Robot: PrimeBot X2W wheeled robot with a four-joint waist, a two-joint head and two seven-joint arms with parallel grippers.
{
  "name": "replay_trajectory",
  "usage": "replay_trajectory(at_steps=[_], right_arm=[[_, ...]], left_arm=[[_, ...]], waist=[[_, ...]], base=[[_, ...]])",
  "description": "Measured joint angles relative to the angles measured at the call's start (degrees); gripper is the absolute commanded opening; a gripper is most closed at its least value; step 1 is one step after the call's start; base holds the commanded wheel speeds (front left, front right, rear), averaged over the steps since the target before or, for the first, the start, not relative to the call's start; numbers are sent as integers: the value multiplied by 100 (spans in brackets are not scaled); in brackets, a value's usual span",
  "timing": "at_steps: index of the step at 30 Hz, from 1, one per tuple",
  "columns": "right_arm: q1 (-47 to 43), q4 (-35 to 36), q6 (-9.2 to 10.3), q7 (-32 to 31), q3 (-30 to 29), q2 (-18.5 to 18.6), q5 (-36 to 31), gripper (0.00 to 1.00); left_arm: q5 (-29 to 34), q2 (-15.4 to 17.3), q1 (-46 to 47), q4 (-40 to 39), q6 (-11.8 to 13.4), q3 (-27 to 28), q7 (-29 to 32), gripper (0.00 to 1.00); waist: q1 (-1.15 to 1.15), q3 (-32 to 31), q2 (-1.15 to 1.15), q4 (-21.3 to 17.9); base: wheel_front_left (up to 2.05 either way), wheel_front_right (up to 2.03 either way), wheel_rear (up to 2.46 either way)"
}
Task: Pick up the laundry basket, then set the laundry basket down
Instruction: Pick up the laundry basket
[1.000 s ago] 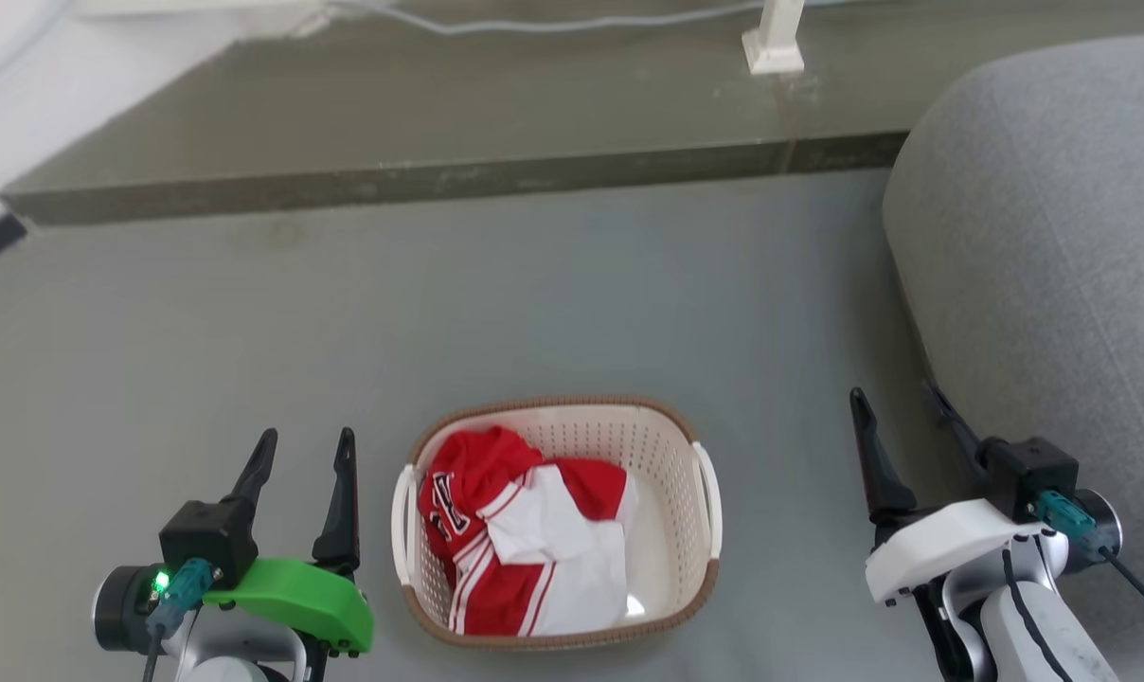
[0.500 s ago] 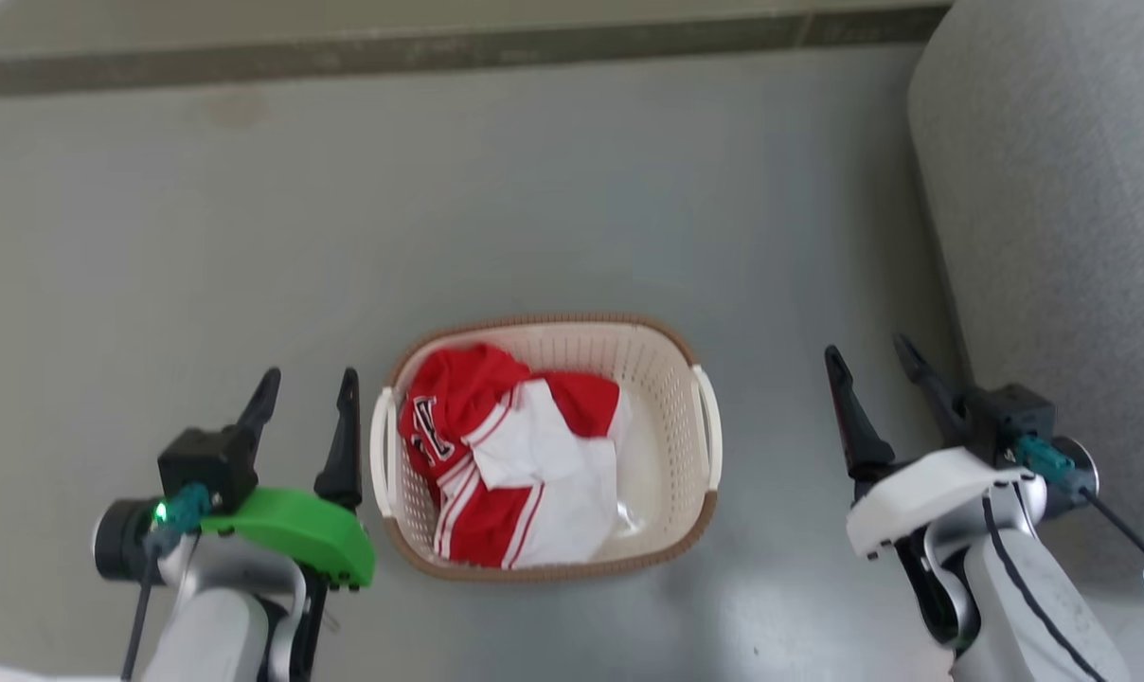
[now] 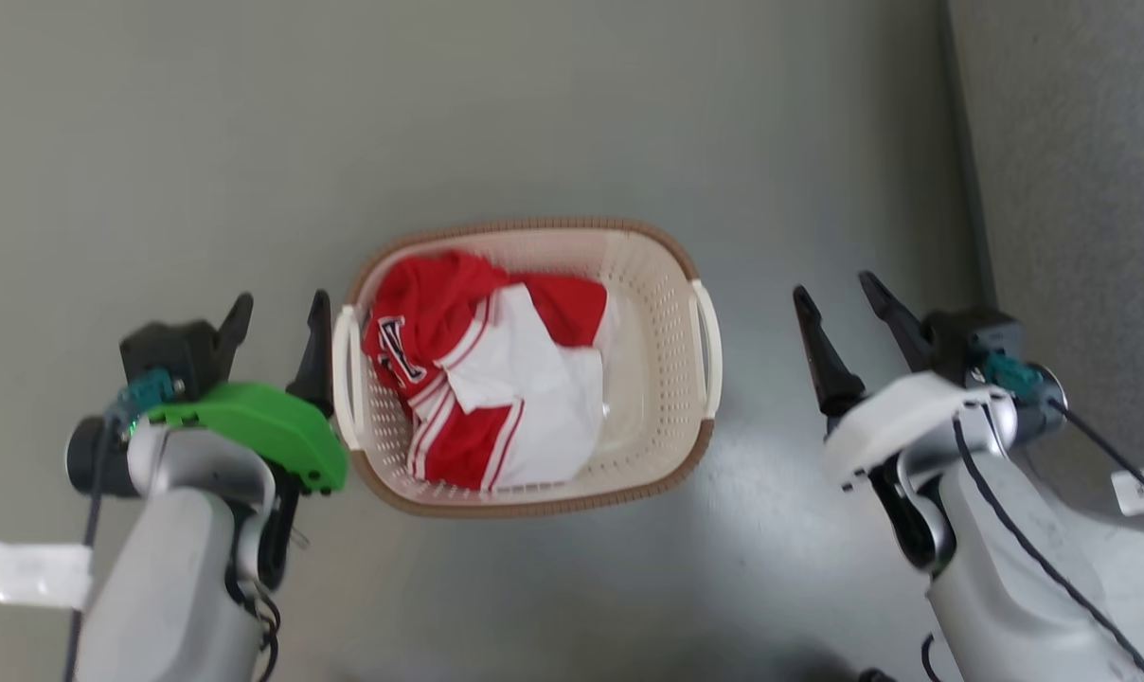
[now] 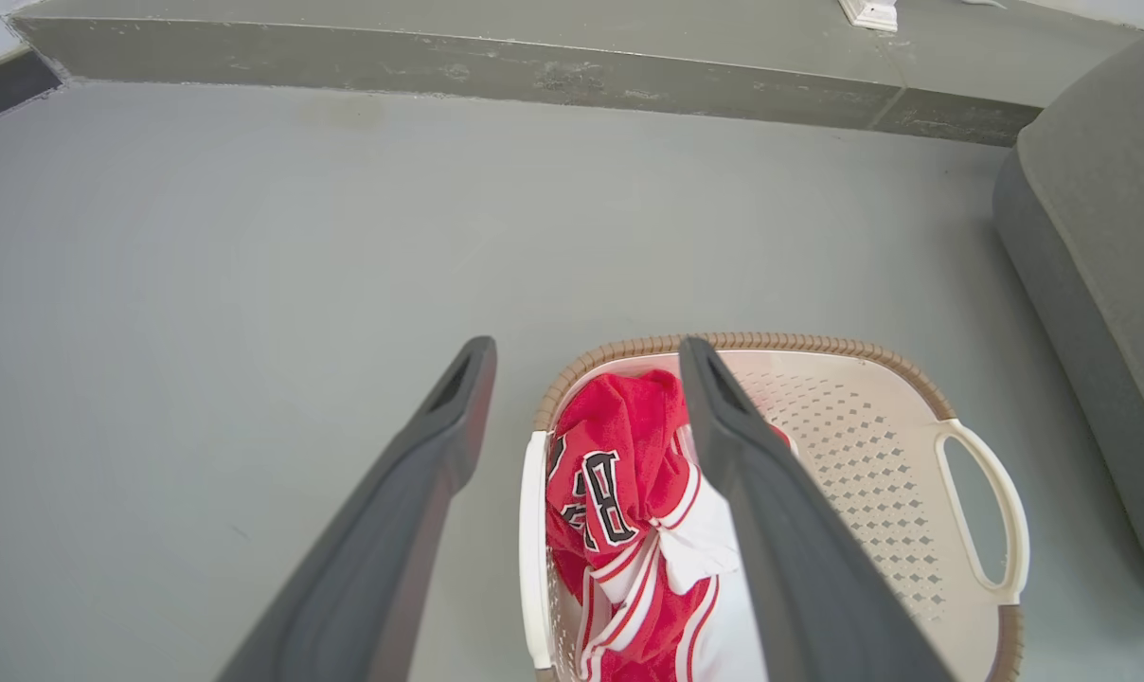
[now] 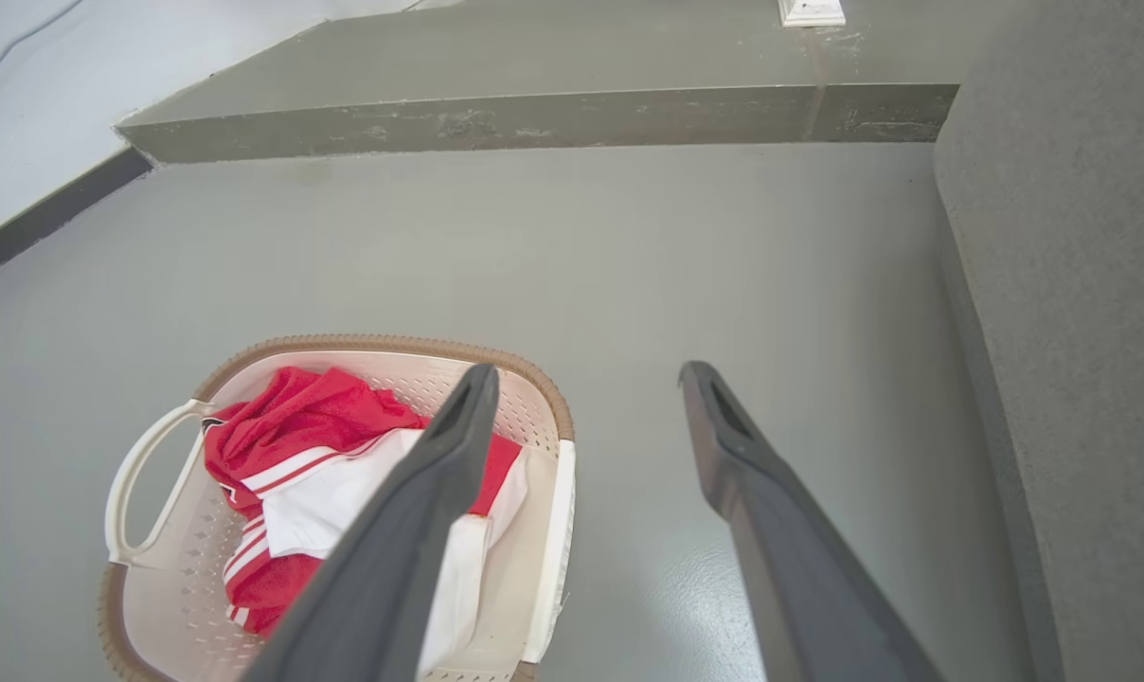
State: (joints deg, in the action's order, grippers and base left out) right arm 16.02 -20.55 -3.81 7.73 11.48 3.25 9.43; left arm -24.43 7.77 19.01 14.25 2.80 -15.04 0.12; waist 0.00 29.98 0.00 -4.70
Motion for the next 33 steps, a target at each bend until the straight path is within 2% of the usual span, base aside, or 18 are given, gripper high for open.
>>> replay_trajectory(at_steps=[15,33], right_arm=[[1283,-920,-99,-176,439,4,41,100],[2263,-1852,-123,-174,1190,15,804,100]], left_arm=[[-210,107,1214,994,-382,57,493,100],[-207,236,2124,2281,-781,-62,590,100]], waist=[[0,1237,0,-117],[1,2422,0,-202]], base=[[0,0,0],[0,0,0]])
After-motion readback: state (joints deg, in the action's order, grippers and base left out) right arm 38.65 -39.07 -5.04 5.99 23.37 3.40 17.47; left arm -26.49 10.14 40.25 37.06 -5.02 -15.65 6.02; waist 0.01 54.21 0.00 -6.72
